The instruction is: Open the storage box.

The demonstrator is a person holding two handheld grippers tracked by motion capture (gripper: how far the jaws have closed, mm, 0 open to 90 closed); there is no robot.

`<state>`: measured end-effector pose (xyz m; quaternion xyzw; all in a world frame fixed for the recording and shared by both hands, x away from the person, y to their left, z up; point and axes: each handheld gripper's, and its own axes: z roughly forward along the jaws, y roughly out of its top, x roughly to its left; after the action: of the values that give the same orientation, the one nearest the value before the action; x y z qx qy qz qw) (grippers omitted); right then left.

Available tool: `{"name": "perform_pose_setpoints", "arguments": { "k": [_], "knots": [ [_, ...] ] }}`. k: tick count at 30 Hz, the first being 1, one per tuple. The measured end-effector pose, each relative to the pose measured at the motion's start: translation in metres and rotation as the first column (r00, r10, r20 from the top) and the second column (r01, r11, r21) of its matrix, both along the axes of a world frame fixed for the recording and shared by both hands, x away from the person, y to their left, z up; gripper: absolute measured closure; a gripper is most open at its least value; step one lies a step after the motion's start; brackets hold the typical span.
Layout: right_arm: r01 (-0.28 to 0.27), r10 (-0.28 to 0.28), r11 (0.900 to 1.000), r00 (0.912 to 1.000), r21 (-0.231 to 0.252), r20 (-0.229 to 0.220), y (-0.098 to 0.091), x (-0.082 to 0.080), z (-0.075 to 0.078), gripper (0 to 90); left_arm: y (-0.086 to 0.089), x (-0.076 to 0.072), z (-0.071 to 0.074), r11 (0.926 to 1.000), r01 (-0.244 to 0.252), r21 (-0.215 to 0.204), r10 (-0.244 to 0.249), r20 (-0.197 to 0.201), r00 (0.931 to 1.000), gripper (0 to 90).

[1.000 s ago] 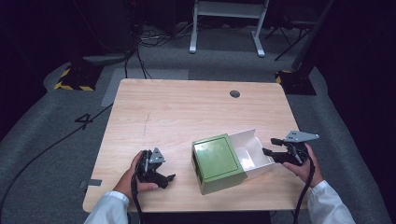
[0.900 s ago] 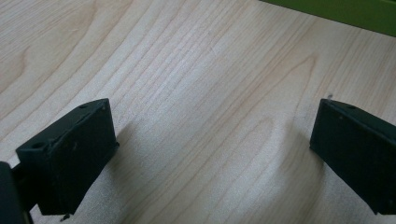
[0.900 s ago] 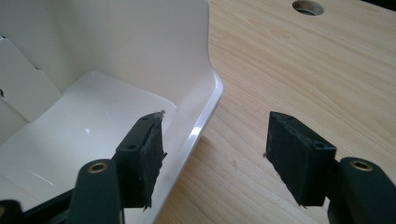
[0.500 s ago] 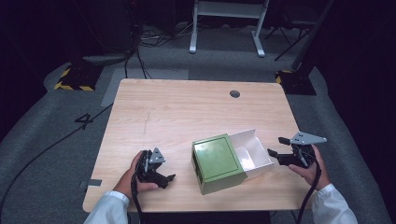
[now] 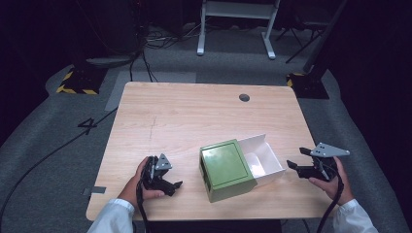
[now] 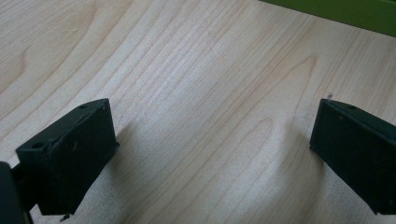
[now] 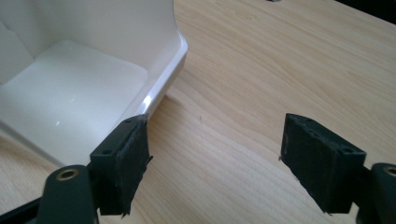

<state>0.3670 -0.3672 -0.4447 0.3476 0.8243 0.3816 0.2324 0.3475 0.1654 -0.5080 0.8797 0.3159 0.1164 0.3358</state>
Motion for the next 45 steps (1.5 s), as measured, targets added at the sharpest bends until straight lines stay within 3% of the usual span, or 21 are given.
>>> {"name": "perform_pose_setpoints", "arguments": {
  "k": [23, 31, 38, 45],
  "knots": [
    [0.026, -0.032, 0.9969, 0.9970, -0.074, -0.071, -0.019, -0.011, -0.043, 21.2, 0.000, 0.001, 0.000, 1.0000, 0.004, -0.002, -0.004, -0.001, 1.0000, 0.3],
    [0.055, -0.060, 0.9973, 0.9936, -0.048, -0.096, -0.027, -0.014, -0.056, 21.4, 0.000, 0.001, 0.000, 1.0000, 0.004, -0.002, -0.004, -0.001, 1.0000, 0.4],
    [0.077, -0.075, 0.9968, 0.9911, 0.021, -0.110, -0.035, -0.018, -0.062, 19.9, 0.000, 0.000, 0.000, 1.0000, 0.004, -0.001, -0.004, -0.001, 1.0000, 0.4],
    [0.080, -0.075, 0.9964, 0.9893, 0.030, -0.125, -0.036, -0.018, -0.063, 19.5, 0.000, 0.000, 0.000, 1.0000, 0.005, -0.001, -0.005, -0.001, 1.0000, 0.3]
  ]
}}
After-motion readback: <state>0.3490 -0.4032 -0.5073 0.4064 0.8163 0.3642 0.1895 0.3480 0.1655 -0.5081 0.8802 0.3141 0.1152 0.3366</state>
